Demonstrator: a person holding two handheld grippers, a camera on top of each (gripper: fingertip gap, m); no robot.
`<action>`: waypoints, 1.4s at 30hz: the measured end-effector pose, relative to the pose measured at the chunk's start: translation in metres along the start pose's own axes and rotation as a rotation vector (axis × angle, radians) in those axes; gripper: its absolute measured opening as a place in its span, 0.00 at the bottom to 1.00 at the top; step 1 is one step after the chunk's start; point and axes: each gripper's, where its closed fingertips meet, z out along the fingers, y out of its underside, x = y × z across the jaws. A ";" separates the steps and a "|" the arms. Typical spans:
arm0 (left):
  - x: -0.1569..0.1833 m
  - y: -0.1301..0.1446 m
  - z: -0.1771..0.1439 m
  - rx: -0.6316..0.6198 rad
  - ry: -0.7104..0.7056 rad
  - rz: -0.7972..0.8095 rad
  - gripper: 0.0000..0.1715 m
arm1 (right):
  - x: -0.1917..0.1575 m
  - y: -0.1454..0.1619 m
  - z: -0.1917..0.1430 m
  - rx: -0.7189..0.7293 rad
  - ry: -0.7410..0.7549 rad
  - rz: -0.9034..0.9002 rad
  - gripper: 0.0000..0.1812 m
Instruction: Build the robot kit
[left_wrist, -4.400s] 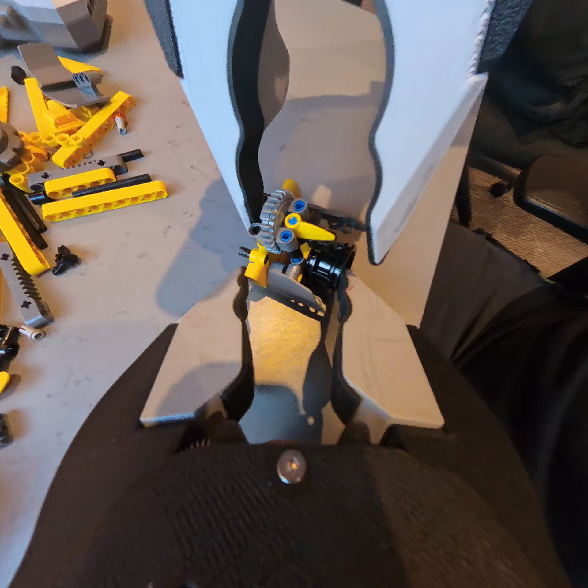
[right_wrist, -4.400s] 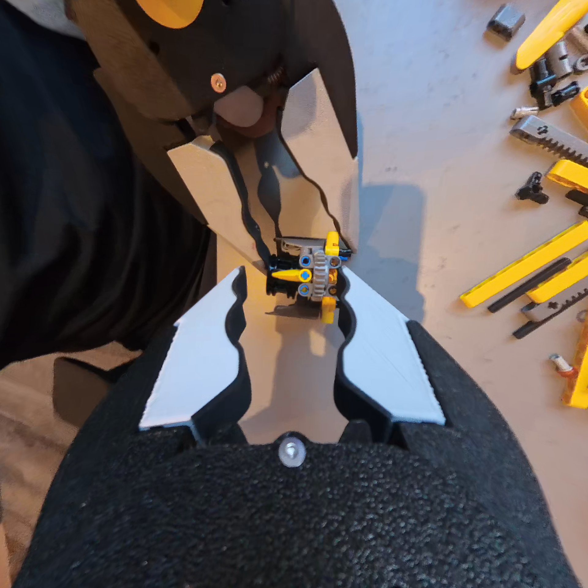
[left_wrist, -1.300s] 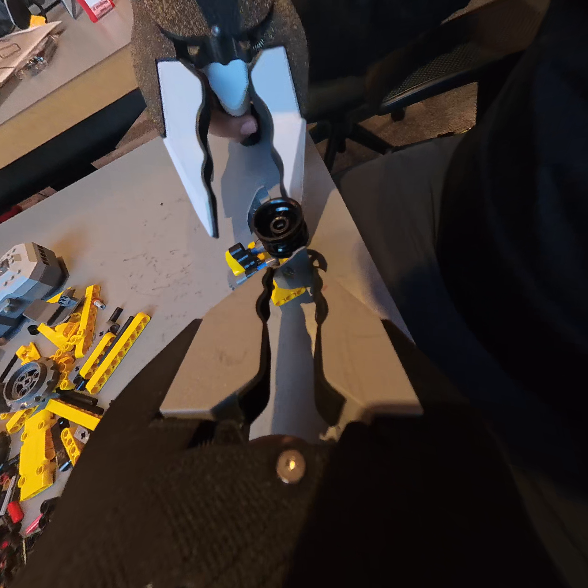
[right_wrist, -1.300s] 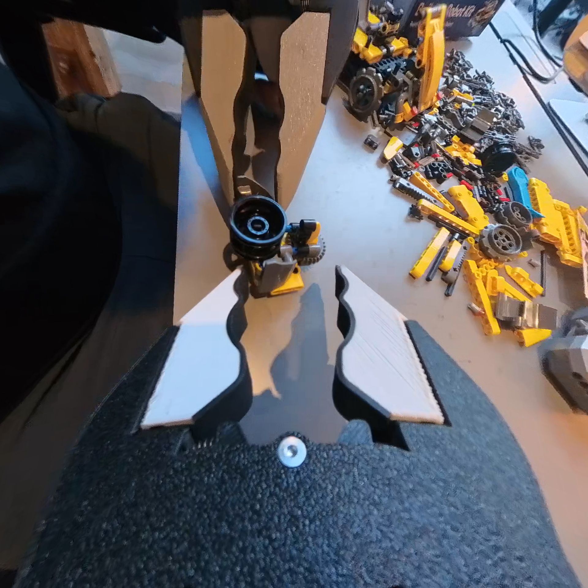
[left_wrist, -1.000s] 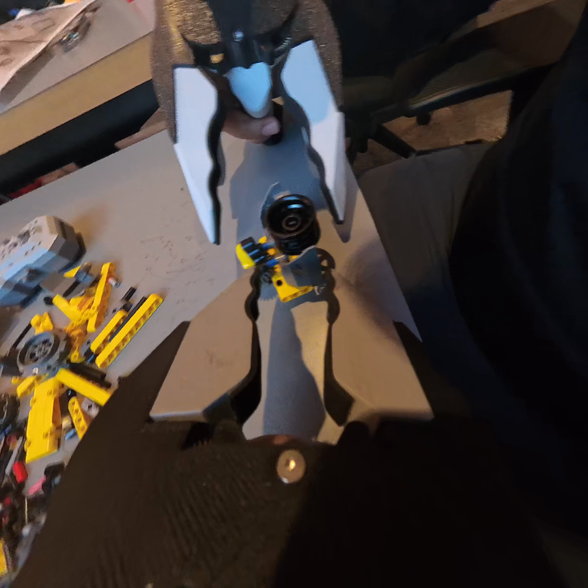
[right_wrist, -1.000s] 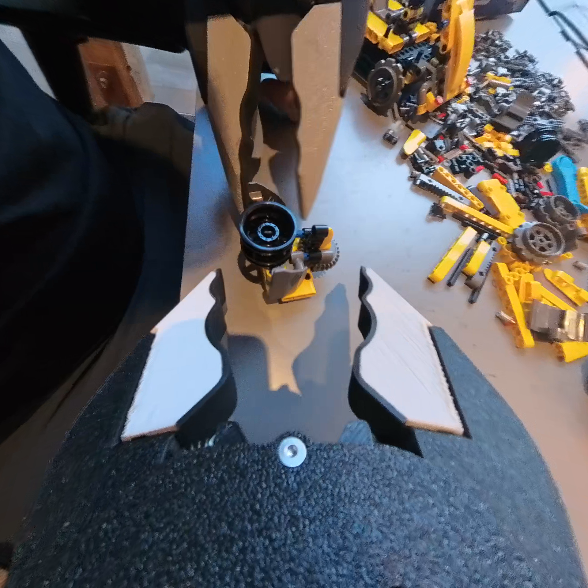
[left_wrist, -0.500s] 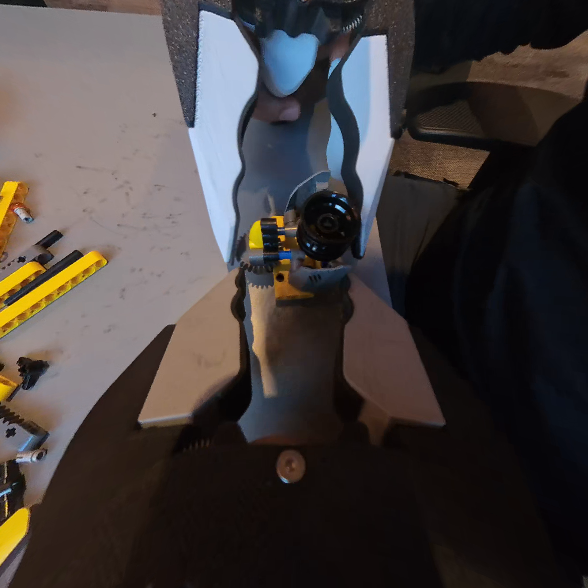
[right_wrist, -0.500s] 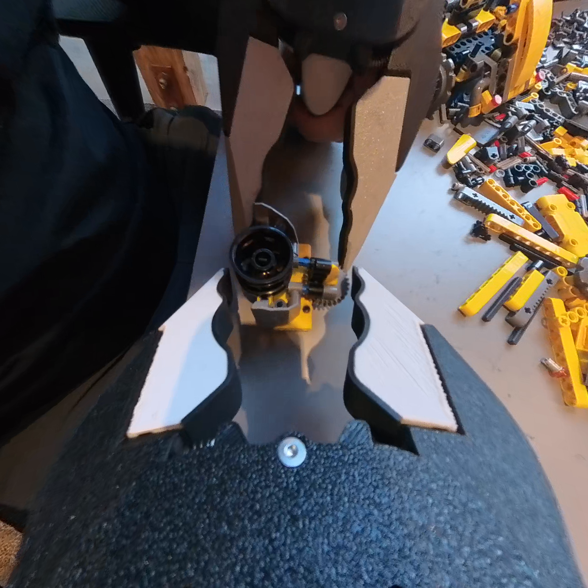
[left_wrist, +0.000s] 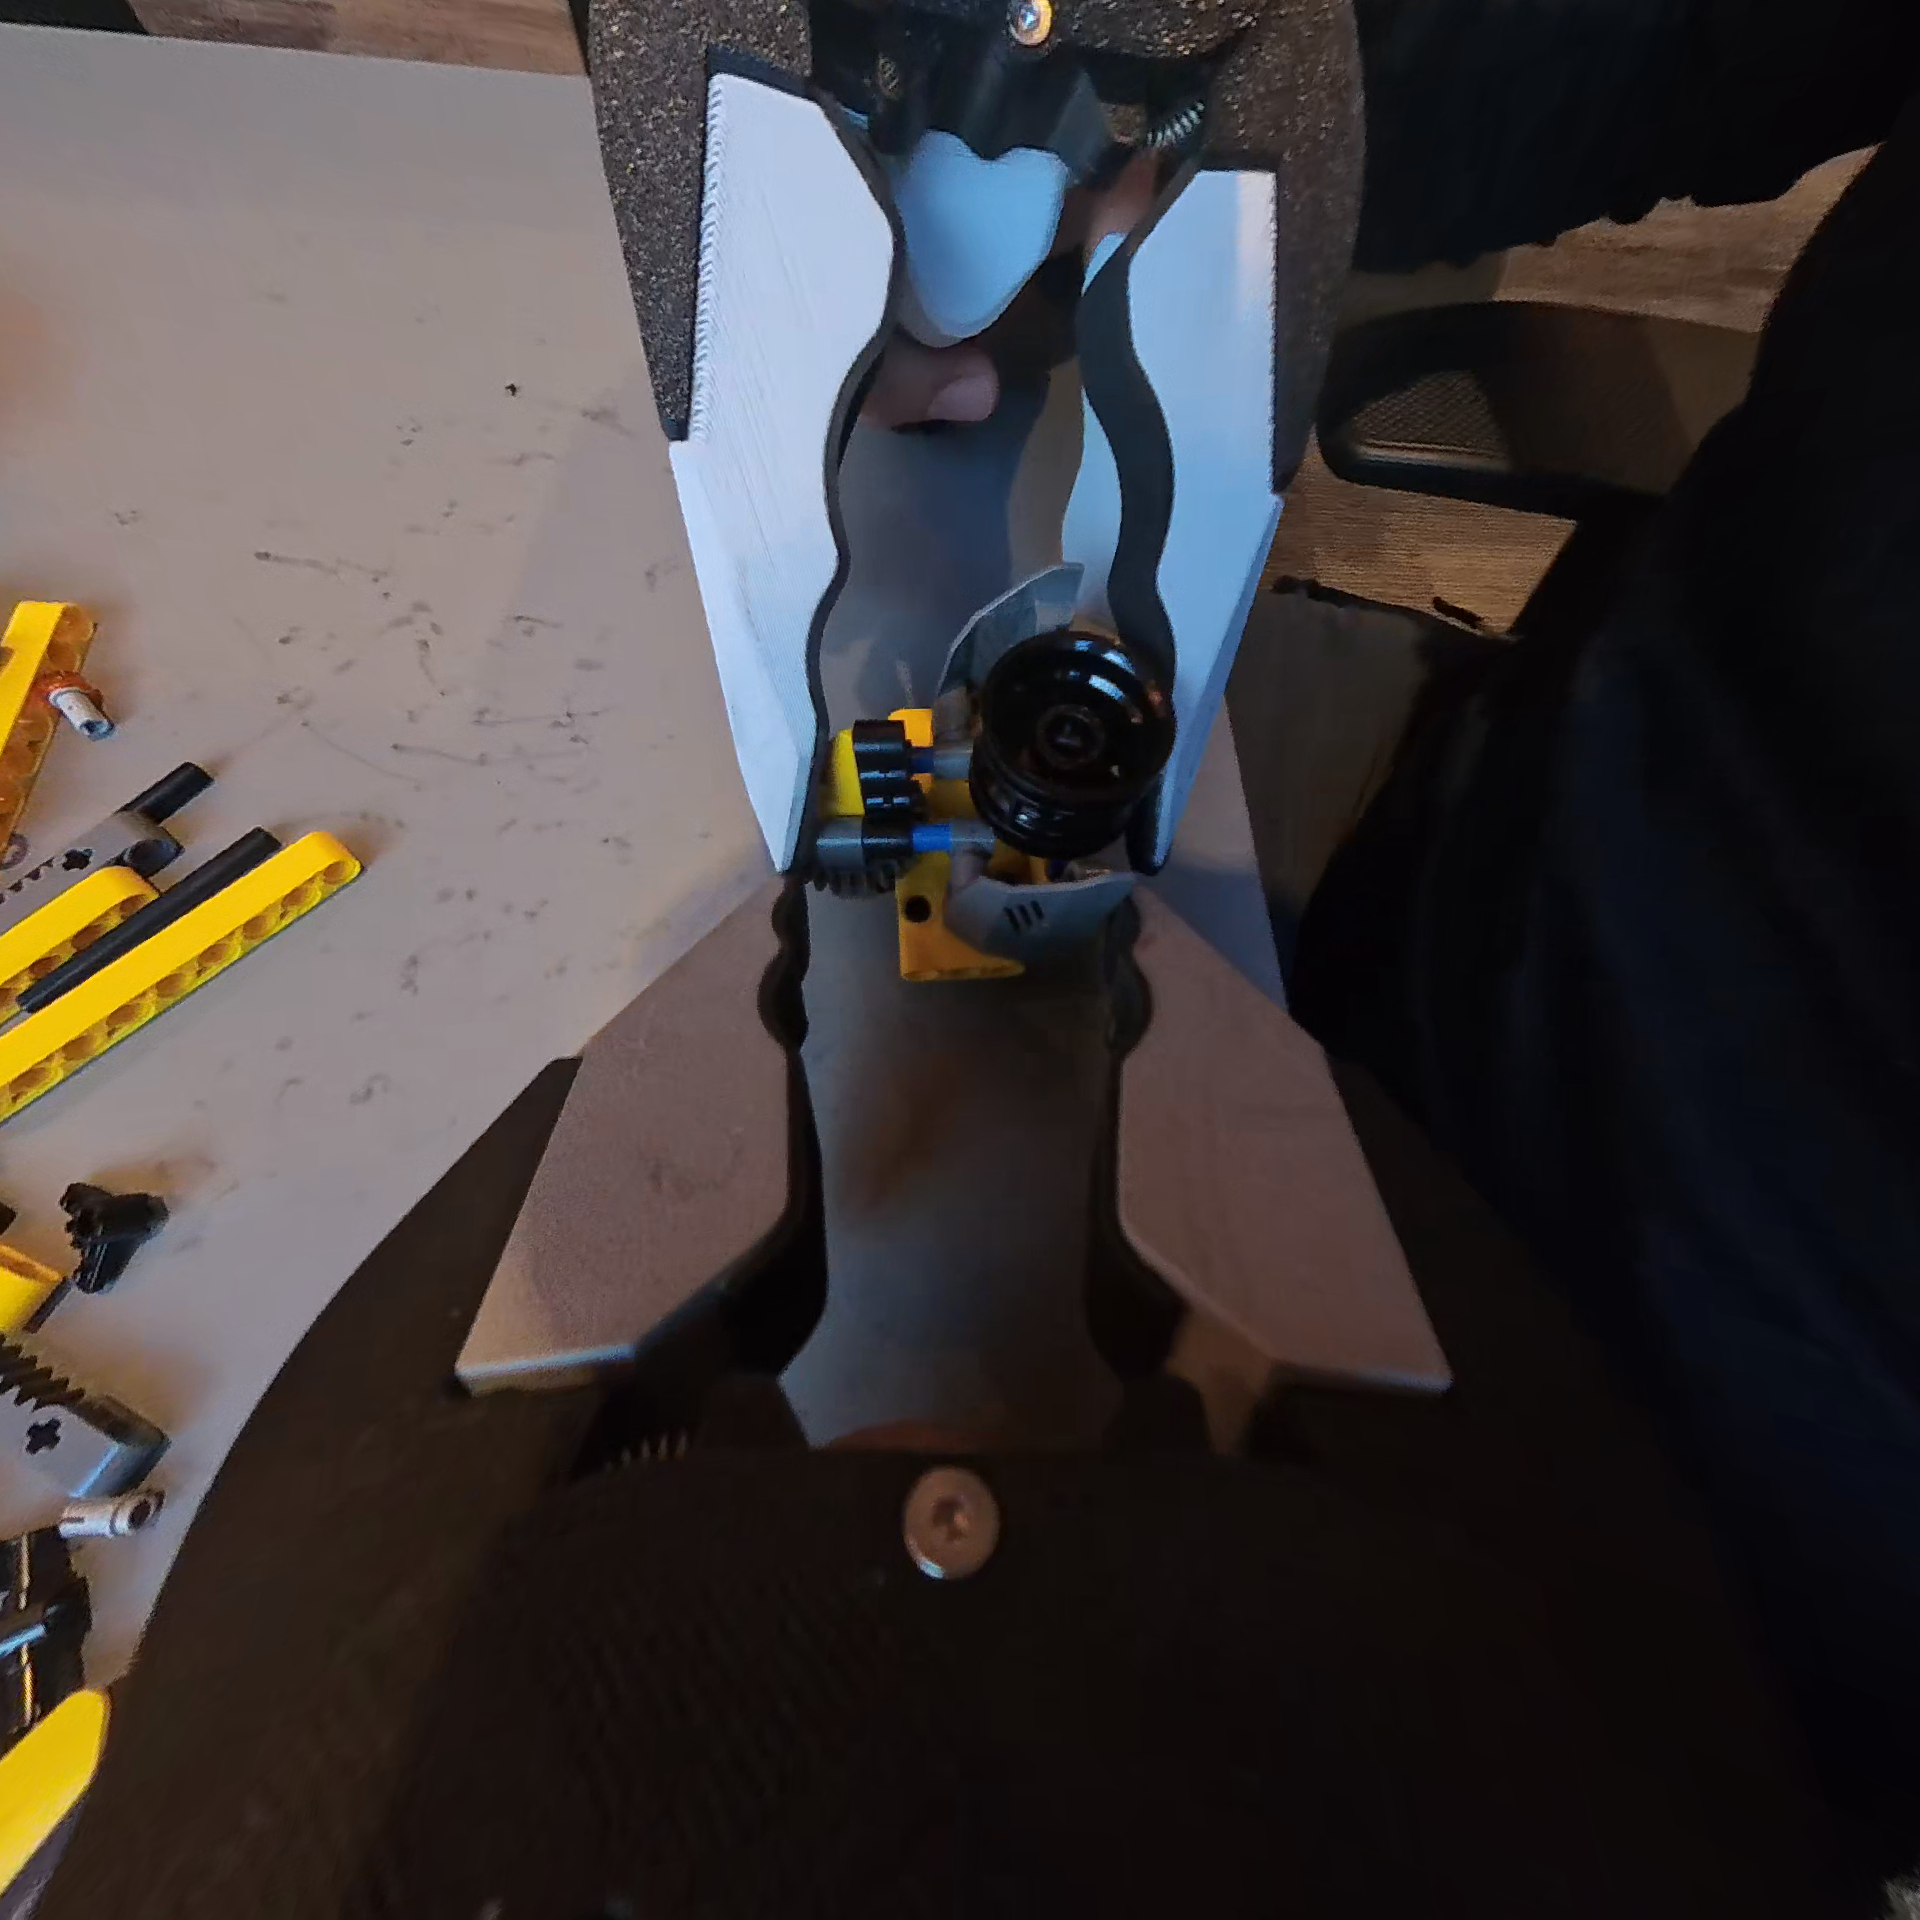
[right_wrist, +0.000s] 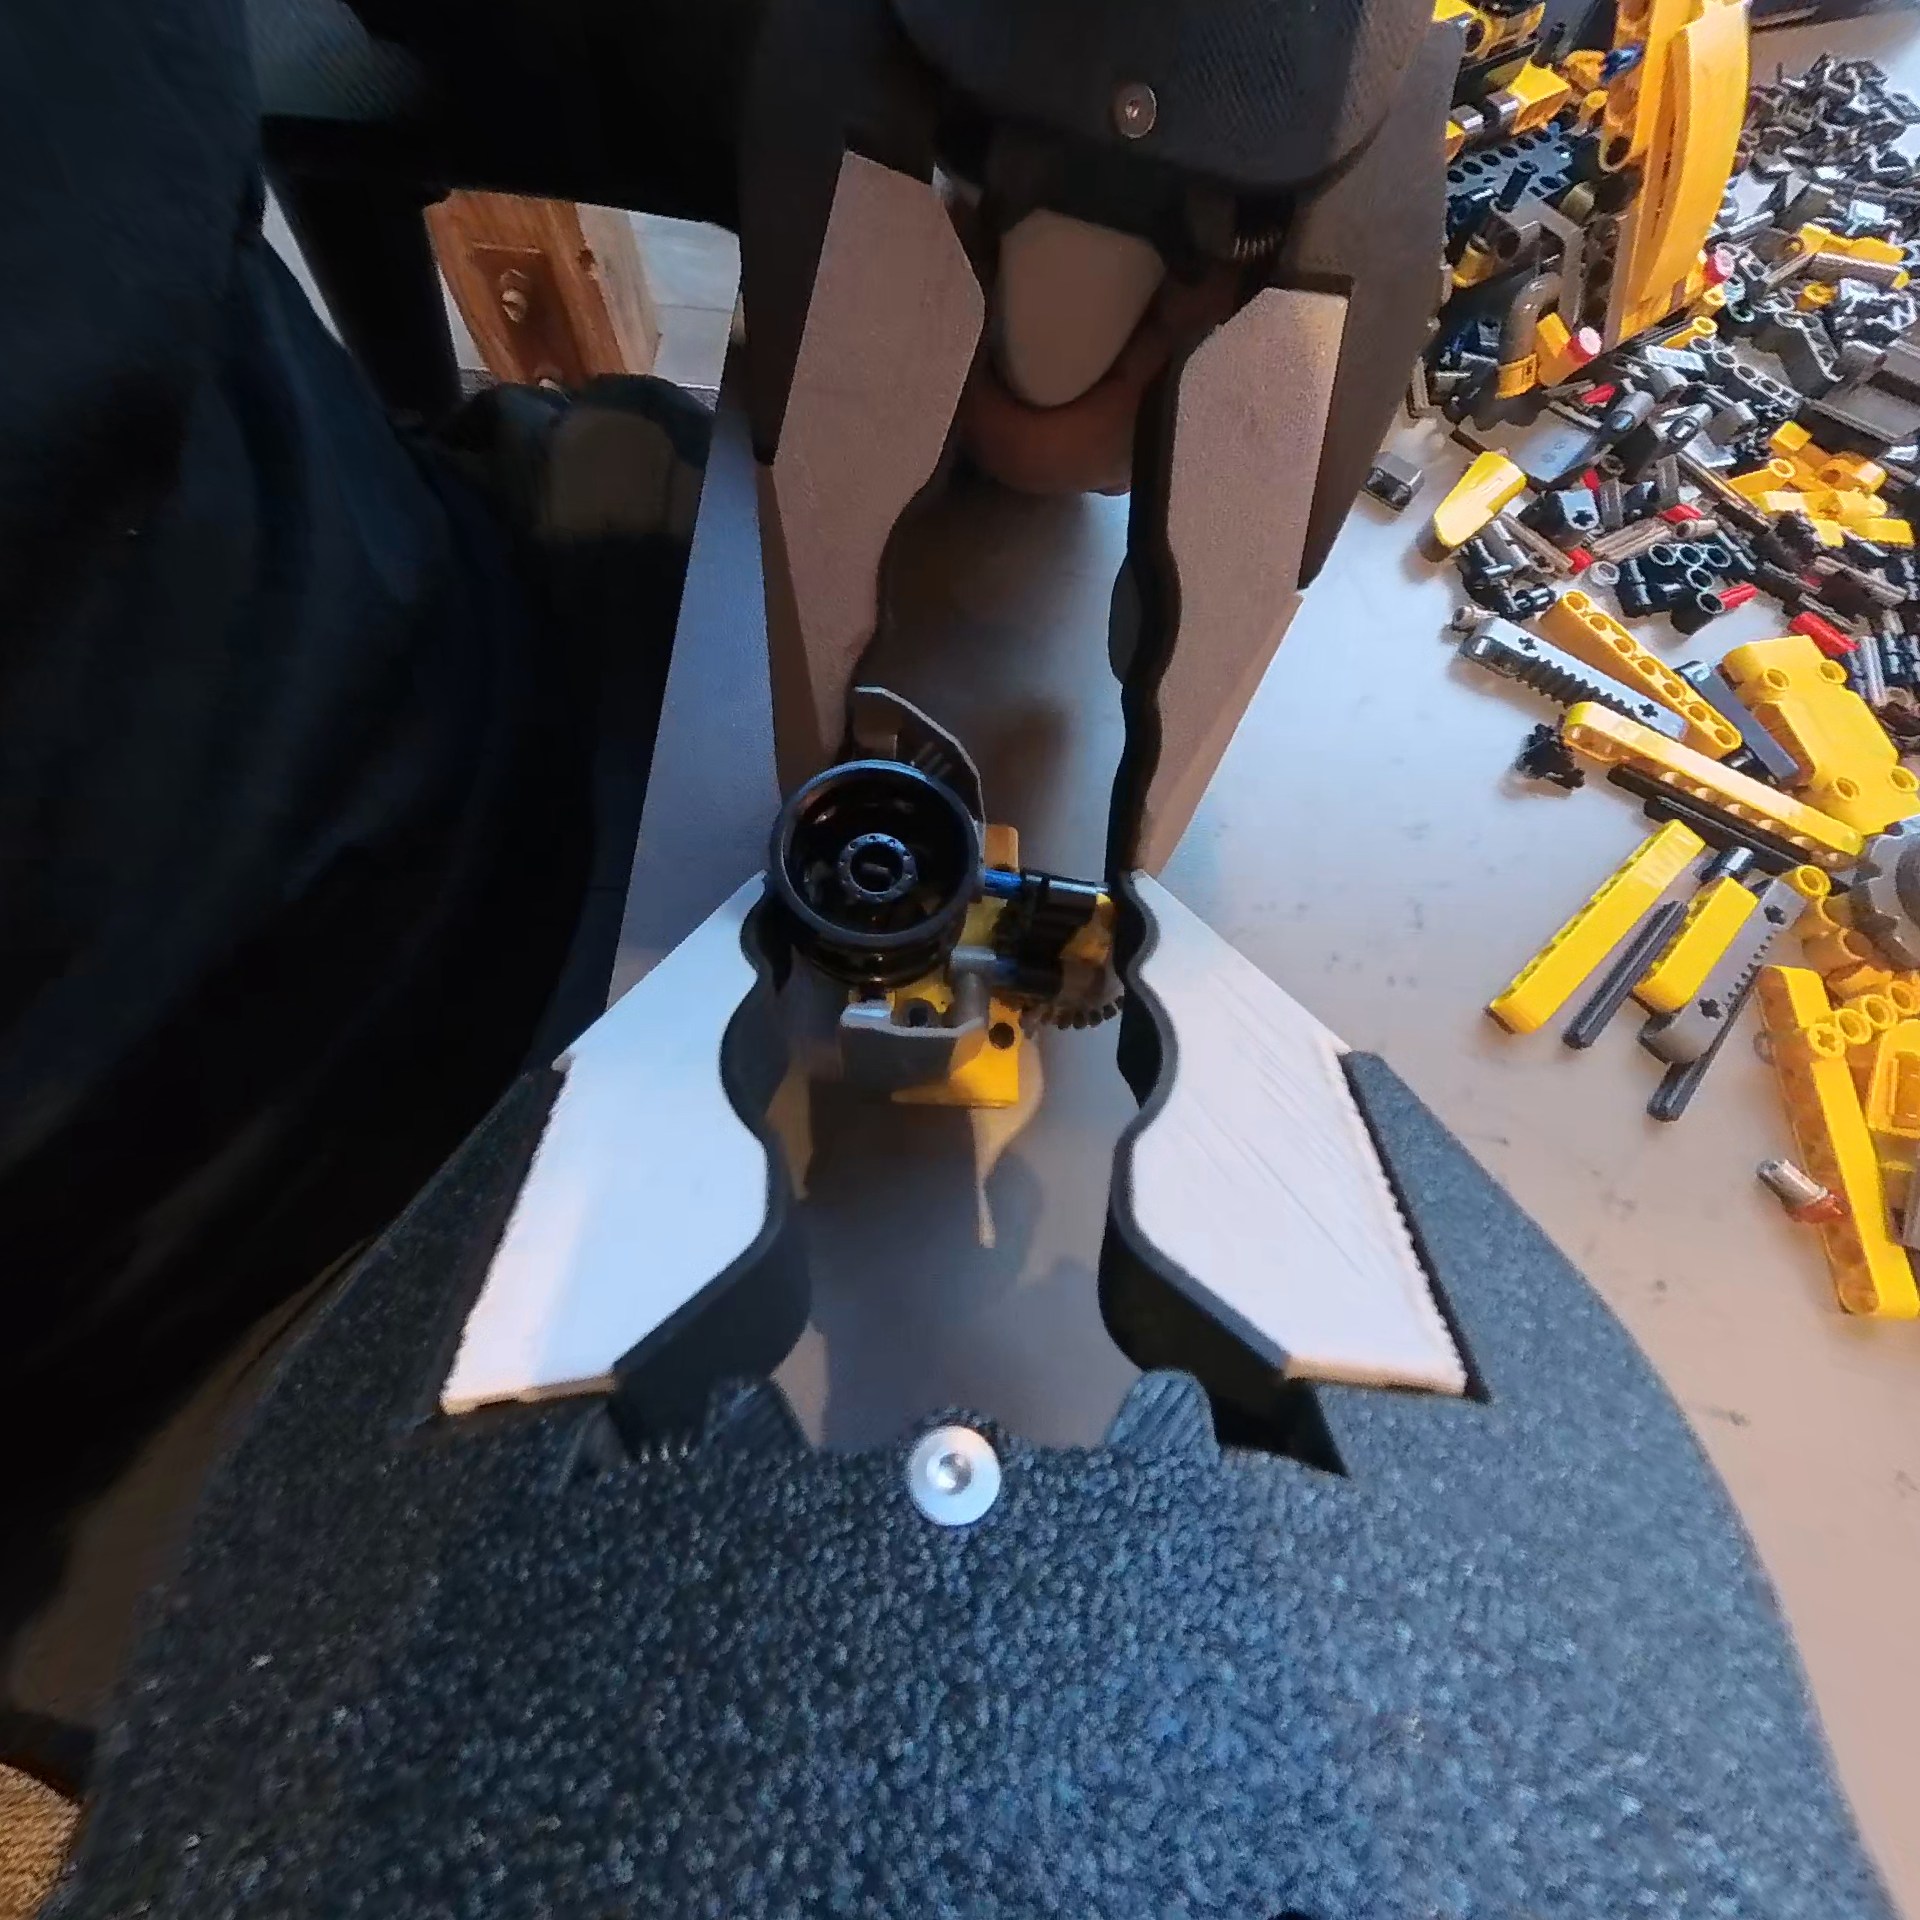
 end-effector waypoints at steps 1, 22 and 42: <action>-0.001 0.000 0.000 0.000 -0.015 0.003 0.32 | 0.001 0.000 0.000 -0.002 0.009 -0.004 0.34; 0.000 0.002 -0.012 -0.003 -0.139 0.095 0.23 | 0.008 0.005 -0.009 -0.032 0.090 0.095 0.43; -0.007 0.007 -0.021 -0.042 0.000 0.213 0.26 | 0.006 0.010 -0.010 -0.031 0.354 0.427 0.39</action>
